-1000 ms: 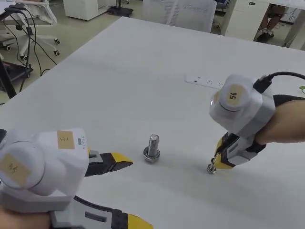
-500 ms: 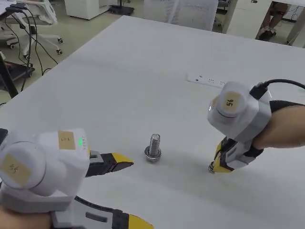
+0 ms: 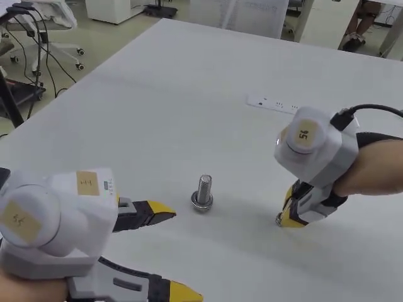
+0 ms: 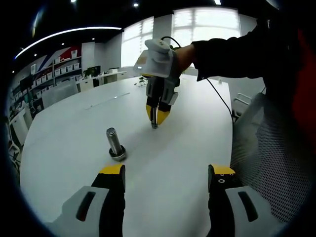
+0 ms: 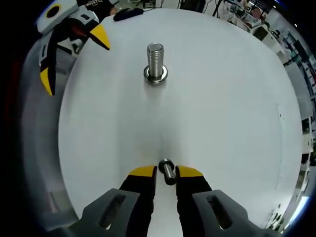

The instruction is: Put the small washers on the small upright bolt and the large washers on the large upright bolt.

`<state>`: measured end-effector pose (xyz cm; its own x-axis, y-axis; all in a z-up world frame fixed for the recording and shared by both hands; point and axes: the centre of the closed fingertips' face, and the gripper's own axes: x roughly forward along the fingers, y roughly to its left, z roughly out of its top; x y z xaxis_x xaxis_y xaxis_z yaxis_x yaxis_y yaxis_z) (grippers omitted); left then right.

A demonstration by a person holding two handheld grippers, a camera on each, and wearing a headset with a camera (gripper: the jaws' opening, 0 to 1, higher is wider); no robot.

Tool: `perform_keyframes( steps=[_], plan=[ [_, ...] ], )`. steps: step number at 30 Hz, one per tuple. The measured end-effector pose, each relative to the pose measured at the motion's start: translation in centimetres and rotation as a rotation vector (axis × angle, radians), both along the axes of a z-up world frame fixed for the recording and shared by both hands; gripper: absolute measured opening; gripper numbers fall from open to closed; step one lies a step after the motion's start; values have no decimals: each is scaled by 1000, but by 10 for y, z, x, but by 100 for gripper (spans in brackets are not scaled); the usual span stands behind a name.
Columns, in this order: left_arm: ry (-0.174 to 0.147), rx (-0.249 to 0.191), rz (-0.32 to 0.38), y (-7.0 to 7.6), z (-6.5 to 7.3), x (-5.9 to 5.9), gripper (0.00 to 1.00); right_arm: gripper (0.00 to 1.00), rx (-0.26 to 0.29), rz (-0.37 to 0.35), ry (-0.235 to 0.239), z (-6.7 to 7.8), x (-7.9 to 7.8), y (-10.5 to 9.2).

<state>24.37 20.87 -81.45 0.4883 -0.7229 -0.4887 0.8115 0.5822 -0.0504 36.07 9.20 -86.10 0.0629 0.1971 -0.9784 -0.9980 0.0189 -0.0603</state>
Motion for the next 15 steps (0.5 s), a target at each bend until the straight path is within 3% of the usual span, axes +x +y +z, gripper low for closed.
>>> perform_keyframes(
  steps=[15],
  plan=[
    [-1,1,-3,-1,0,0,68,32,36,-23,9,6,-4,2]
  ],
)
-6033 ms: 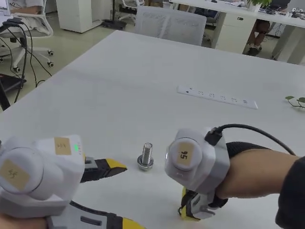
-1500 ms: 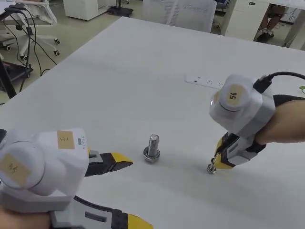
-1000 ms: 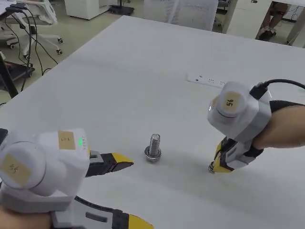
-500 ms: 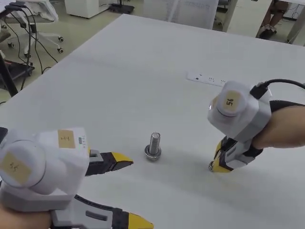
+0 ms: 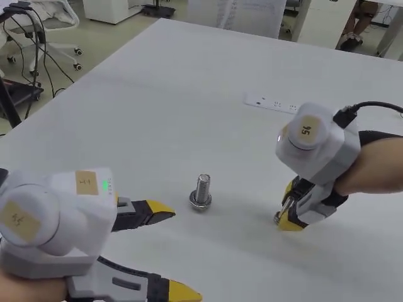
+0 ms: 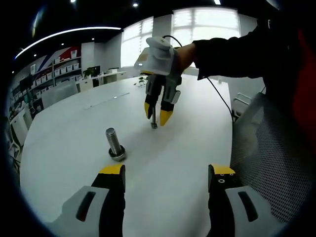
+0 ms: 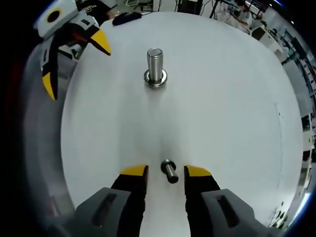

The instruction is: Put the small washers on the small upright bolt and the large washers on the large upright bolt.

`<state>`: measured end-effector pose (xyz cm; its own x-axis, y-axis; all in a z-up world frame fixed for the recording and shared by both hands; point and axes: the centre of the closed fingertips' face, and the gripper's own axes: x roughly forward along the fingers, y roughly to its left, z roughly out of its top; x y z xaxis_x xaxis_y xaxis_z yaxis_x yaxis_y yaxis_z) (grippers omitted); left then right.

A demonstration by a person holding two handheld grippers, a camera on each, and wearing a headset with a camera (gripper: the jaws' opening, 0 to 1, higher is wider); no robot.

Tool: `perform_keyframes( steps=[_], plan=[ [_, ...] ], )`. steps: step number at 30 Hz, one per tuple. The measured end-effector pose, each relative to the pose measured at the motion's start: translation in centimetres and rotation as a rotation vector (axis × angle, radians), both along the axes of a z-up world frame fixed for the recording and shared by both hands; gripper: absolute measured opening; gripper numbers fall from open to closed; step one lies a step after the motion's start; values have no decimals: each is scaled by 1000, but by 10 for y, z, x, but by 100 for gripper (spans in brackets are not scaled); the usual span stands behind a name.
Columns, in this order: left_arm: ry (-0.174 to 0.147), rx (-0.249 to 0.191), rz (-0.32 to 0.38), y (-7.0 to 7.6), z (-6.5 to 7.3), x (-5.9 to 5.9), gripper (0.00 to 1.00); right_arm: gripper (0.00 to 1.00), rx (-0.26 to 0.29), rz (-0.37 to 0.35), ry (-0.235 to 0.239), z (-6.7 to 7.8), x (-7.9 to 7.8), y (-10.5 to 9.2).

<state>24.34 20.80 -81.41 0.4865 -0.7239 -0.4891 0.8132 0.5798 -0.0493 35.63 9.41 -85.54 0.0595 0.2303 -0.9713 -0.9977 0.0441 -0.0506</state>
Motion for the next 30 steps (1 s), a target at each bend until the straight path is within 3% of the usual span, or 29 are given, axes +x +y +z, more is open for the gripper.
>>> perform_keyframes(
  steps=[10,25,30],
  plan=[
    [1,2,-4,-1,0,0,68,45,41,-13,-5,3,-3,-2],
    [1,8,-16,-4,0,-2,68,74,136,-58,-22,8,-9,-4],
    [1,11,-19,-4,0,-2,68,78,157,-76,-27,10,-10,-7]
  ],
)
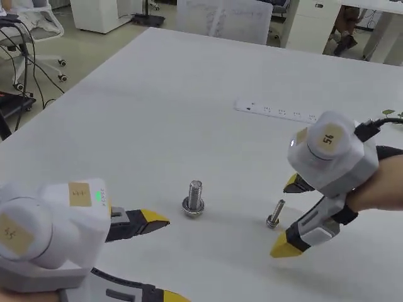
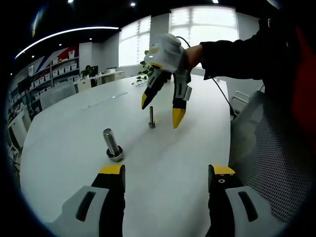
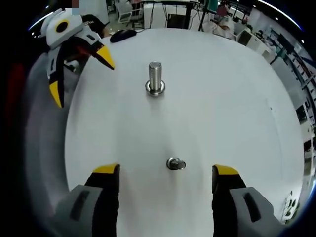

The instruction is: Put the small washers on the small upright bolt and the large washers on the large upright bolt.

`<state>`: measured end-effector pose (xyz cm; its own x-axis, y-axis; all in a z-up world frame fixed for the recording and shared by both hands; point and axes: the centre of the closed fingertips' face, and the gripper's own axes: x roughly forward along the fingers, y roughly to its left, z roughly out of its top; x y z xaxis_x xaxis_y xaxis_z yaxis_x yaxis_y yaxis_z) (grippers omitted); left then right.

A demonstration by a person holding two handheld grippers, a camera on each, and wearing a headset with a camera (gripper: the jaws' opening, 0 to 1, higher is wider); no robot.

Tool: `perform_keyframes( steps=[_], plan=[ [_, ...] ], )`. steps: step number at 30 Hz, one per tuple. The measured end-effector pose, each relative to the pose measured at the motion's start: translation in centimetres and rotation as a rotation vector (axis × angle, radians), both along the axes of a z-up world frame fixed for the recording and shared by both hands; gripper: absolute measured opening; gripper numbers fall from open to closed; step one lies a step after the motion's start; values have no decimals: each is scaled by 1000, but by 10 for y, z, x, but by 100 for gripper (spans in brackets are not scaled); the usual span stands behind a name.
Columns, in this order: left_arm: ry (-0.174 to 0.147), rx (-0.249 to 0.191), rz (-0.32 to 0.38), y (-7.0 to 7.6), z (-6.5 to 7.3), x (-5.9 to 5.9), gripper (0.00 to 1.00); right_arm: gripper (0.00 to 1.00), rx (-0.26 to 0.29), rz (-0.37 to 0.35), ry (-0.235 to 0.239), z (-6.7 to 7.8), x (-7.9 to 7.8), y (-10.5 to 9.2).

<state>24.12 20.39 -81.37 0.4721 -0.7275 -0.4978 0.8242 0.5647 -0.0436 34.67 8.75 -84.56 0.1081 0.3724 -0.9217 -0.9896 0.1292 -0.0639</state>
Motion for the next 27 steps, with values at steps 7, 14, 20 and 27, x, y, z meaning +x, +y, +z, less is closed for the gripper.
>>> perform_keyframes(
  steps=[7,14,20,27],
  plan=[
    [-1,3,-5,-1,0,-1,68,82,43,-36,-11,6,-2,-3],
    [-3,3,-3,0,2,-1,68,83,79,-80,-15,8,-9,-11],
    [-4,5,-4,0,2,-2,68,84,112,-114,-23,12,-16,-19],
    [-2,5,-1,0,3,-2,68,84,146,-147,-30,15,-30,-26]
  ],
)
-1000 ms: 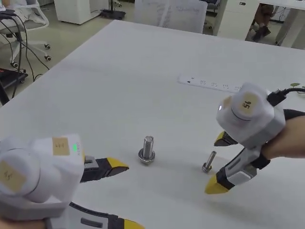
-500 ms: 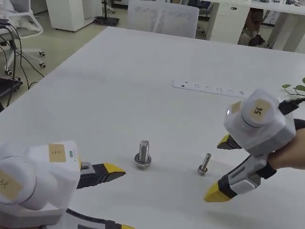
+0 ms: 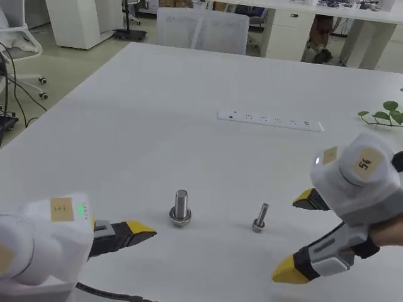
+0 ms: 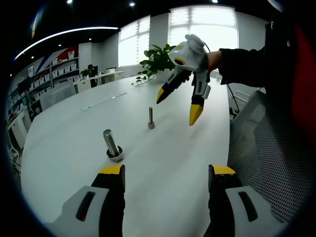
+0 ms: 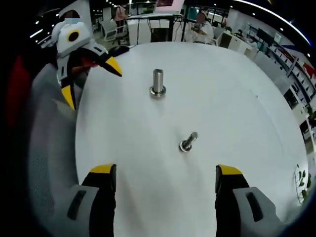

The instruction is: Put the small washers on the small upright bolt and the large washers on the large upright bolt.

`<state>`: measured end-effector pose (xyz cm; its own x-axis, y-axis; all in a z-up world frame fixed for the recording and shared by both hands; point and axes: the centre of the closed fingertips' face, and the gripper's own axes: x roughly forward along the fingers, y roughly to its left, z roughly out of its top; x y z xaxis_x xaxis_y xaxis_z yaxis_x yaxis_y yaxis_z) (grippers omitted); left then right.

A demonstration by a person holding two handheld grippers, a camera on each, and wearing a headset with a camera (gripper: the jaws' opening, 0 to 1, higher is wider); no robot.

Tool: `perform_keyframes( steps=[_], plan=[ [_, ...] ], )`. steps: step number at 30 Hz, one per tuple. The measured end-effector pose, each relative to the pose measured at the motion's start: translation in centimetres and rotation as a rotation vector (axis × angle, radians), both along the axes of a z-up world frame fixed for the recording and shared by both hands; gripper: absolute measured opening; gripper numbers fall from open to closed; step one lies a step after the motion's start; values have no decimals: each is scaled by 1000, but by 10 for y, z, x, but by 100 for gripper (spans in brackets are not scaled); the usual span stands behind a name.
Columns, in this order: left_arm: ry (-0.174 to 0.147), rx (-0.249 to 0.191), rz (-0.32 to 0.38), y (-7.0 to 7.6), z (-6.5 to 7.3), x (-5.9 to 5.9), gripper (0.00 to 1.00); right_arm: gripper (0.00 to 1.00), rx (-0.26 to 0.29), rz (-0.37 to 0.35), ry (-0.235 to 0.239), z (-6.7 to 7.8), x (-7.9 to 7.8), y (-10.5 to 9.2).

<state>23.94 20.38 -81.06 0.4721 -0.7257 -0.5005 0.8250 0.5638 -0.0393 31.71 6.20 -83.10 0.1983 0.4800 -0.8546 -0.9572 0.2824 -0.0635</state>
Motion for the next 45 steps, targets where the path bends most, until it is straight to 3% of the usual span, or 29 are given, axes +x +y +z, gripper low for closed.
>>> perform_keyframes(
  steps=[15,21,26,36,43,45],
  plan=[
    [-2,7,5,5,1,-3,68,84,56,-14,-26,12,-33,2],
    [3,13,12,9,0,-8,68,84,99,10,-41,18,-50,11],
    [6,44,6,11,-5,-13,69,84,152,31,-40,22,-64,19],
    [33,59,5,15,-11,-22,71,85,265,53,-63,37,-76,29],
    [70,62,25,23,-19,-28,77,87,289,50,-66,38,-80,32],
    [93,60,31,25,-22,-30,80,87,295,48,-65,38,-81,33]
  ],
)
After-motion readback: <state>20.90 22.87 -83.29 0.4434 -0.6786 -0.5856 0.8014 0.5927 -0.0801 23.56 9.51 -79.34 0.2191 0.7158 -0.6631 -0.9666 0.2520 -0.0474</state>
